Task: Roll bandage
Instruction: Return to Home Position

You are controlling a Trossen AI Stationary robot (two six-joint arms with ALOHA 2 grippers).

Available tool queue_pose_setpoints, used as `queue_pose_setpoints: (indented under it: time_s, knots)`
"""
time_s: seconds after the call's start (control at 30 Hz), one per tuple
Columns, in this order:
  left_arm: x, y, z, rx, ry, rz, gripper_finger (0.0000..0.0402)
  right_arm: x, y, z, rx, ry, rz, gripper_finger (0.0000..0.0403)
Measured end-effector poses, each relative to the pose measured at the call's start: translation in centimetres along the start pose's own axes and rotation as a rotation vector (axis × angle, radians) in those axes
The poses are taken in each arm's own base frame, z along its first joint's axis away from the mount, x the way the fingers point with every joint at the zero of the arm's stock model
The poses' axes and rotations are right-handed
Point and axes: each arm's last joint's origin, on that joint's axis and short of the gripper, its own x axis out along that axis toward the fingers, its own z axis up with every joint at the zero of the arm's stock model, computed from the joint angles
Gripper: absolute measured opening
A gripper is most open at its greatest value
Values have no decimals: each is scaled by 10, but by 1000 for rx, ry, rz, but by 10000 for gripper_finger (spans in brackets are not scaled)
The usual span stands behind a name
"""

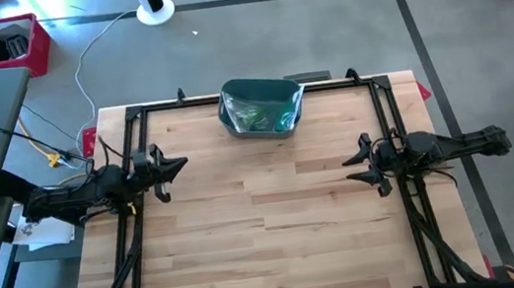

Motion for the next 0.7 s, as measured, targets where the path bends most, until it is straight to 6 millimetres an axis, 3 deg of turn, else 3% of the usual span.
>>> queue_pose_setpoints:
  time_s: [0.7]
  knots:
    - [1,7,0,19,1,77,1,0,0,-1,0,7,-1,170]
